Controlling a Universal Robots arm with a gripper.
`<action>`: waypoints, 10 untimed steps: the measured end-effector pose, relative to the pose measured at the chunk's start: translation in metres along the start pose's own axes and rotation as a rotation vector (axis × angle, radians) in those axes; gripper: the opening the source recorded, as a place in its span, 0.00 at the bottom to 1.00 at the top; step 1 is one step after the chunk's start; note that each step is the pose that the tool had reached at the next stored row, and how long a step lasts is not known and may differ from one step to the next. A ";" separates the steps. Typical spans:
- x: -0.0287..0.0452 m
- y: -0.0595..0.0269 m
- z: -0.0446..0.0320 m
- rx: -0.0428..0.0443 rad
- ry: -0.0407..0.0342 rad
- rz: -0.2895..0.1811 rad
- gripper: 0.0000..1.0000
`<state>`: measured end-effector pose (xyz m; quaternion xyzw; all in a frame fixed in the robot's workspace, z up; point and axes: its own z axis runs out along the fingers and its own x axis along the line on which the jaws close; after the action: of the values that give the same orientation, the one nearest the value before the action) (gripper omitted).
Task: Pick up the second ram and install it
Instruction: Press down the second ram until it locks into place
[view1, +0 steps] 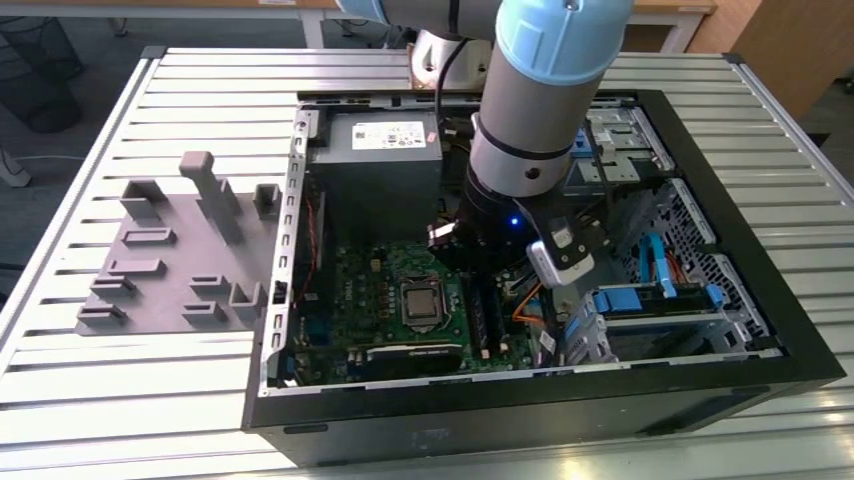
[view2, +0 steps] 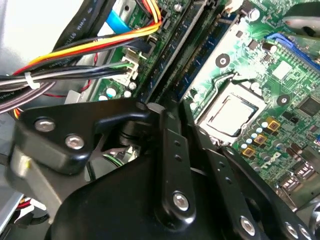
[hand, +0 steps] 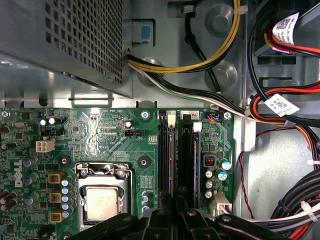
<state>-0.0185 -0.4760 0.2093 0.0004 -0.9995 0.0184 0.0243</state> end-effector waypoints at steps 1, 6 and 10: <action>0.0000 0.0000 0.0000 -0.0002 0.0000 0.000 0.20; 0.0001 0.0000 -0.0028 -0.0005 0.0003 0.000 0.27; 0.0007 -0.0005 -0.0143 -0.0004 0.0013 0.000 0.27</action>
<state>-0.0185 -0.4759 0.2236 0.0004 -0.9995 0.0182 0.0250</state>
